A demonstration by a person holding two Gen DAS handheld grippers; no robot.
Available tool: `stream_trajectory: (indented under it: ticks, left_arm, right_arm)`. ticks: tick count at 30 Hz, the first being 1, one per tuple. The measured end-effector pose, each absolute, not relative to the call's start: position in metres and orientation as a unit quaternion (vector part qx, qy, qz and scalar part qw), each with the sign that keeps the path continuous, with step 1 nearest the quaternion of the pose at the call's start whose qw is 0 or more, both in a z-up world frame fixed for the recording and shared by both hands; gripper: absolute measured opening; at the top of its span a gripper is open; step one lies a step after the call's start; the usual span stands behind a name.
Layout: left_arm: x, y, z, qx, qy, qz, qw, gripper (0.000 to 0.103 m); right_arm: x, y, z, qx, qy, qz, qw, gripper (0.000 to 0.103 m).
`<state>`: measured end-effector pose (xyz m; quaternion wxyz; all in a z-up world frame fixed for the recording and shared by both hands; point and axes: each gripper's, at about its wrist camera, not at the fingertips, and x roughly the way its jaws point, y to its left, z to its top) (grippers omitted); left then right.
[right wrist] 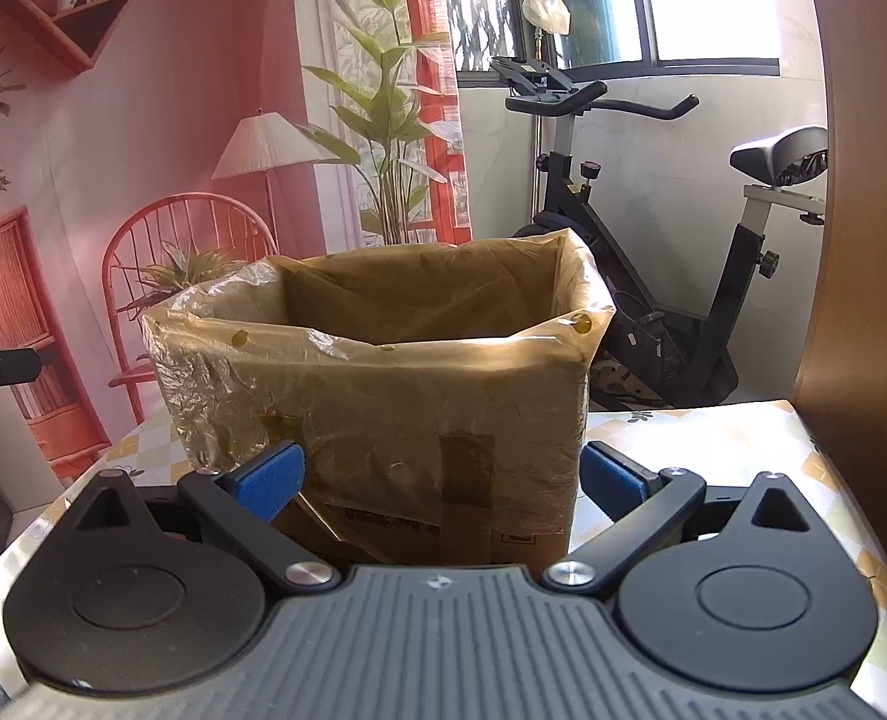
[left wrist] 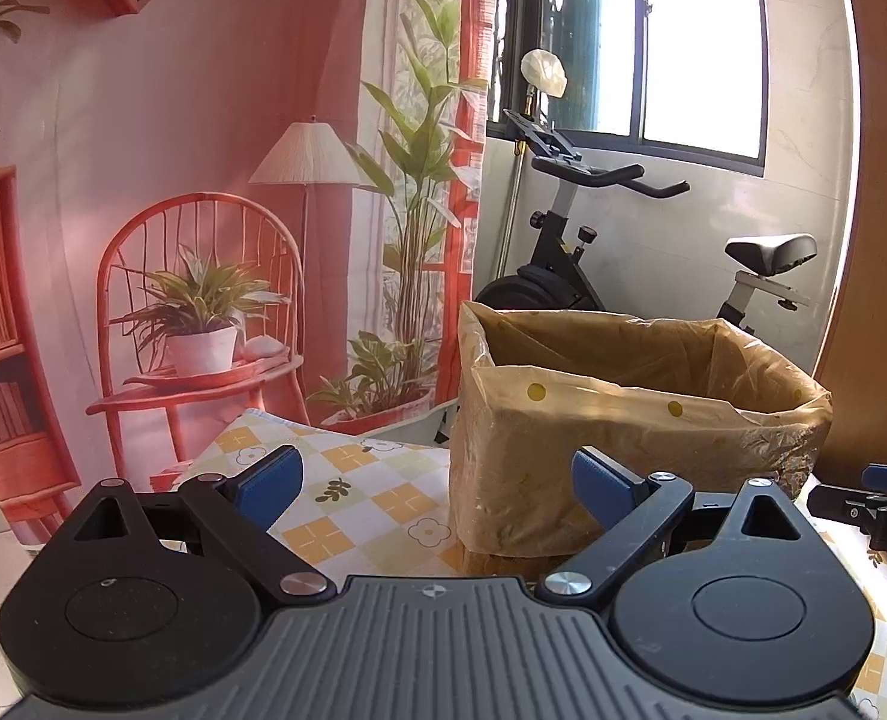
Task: Organize snacks
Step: 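Lower both grippers back to the snack pile beside the box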
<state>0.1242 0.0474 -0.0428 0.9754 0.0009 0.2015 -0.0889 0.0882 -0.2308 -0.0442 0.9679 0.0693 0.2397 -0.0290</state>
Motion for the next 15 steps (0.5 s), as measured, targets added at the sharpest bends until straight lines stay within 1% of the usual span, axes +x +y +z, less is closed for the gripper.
stream_trajectory:
  ticks: [9, 15]
  left_arm:
    - [0.13, 0.061, -0.065, -0.007, 0.25, -0.089, 0.964, 0.097]
    - [0.147, 0.05, -0.083, -0.021, 0.29, -0.109, 0.951, 0.097]
  right_arm:
    - [0.075, -0.225, -0.072, 0.069, 0.264, -0.029, 0.961, 0.1]
    - [0.076, -0.221, -0.083, 0.069, 0.278, -0.031, 0.958, 0.1]
